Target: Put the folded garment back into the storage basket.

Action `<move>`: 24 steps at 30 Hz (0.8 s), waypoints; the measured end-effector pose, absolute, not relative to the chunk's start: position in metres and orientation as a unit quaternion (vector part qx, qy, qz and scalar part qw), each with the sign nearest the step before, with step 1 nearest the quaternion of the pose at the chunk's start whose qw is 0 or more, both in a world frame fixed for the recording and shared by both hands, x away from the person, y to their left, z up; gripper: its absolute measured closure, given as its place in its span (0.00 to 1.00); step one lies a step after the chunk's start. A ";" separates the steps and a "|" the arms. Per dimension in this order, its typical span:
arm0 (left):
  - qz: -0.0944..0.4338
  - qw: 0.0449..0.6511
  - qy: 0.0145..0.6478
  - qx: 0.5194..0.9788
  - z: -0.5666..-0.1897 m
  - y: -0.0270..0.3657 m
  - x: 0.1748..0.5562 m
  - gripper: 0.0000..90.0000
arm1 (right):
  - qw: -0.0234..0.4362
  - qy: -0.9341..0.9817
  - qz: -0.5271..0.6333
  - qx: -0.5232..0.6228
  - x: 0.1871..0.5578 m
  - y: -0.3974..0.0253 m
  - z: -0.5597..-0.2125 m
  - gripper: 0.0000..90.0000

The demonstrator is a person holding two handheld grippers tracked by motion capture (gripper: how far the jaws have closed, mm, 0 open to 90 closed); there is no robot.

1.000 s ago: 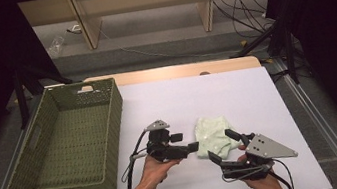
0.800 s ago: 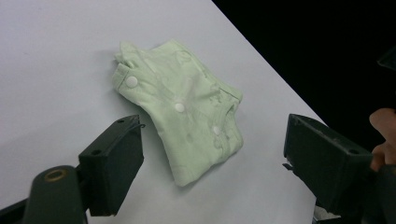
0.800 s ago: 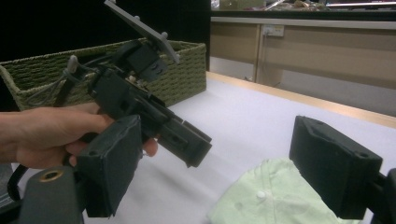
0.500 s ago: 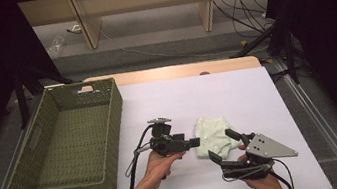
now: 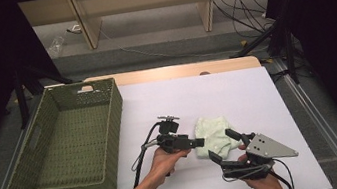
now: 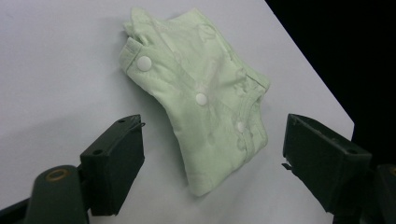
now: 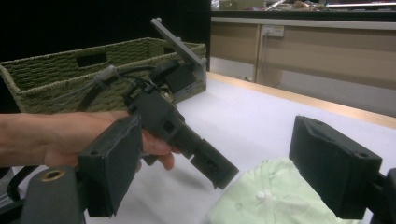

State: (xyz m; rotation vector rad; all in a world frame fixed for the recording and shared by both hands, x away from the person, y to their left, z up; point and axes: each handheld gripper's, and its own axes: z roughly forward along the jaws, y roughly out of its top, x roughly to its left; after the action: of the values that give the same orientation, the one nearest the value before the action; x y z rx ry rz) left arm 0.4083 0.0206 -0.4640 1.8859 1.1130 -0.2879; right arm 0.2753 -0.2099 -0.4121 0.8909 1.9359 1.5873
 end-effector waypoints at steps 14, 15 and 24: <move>-0.132 0.441 0.461 0.759 -0.472 0.010 0.417 0.23 | 0.239 0.708 0.580 0.325 0.275 -0.210 -0.412 0.21; -0.132 0.441 0.461 0.759 -0.472 0.010 0.417 0.24 | 0.239 0.707 0.580 0.325 0.275 -0.210 -0.412 0.21; -0.142 0.430 0.457 0.765 -0.478 0.004 0.421 0.24 | 0.240 0.707 0.581 0.325 0.275 -0.210 -0.412 0.21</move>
State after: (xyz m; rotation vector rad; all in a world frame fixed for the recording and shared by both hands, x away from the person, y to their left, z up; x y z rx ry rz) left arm 0.4213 0.0035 -0.4781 1.9097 1.1413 -0.3536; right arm 0.2752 -0.2102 -0.4118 0.8886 1.9358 1.5891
